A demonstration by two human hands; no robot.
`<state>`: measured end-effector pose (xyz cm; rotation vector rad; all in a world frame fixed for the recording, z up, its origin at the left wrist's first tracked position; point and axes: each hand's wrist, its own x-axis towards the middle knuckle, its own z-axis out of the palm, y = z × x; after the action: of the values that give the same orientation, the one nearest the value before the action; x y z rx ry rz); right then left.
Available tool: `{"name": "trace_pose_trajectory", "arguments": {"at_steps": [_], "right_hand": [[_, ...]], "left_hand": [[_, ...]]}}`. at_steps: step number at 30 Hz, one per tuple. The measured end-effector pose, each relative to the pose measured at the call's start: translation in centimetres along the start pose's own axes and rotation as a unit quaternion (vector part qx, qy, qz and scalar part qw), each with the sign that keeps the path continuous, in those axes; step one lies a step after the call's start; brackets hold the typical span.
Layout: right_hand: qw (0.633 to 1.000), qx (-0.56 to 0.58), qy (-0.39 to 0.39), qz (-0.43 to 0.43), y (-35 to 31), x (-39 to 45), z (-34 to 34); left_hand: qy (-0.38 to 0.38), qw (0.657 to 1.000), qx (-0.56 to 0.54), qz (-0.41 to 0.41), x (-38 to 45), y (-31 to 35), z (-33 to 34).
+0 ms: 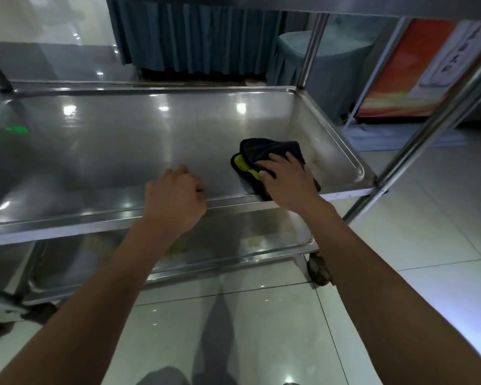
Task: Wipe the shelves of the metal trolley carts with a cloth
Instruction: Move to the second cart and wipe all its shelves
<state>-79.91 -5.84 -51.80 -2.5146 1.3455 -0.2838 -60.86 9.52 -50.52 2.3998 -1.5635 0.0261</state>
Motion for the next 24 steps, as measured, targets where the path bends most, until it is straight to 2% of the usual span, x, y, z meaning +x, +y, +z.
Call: {"name": "trace_pose_trajectory", "arguments": {"at_steps": [2,8,11,18,24], "right_hand": [[1.0,0.001,0.012,0.028,2.5,-0.3,-1.0],[0.987,-0.009,0.064,0.147,9.0,-0.6,-3.3],[0.982,-0.032,0.076,0.171,11.0,-0.3,-4.0],[0.98,-0.04,0.072,0.181,10.8,0.2,-4.1],[0.995,-0.045,0.036,0.087,3.5,0.1,-1.3]], "left_hand": [[0.023,1.0,-0.011,-0.006,0.0,0.2,0.3],[0.021,0.999,0.02,-0.015,0.8,1.6,0.4],[0.028,0.999,0.006,-0.014,0.5,1.4,0.6],[0.021,1.0,-0.015,-0.002,0.2,1.0,0.4],[0.051,0.997,-0.03,0.055,-0.7,-0.9,0.5]]}}
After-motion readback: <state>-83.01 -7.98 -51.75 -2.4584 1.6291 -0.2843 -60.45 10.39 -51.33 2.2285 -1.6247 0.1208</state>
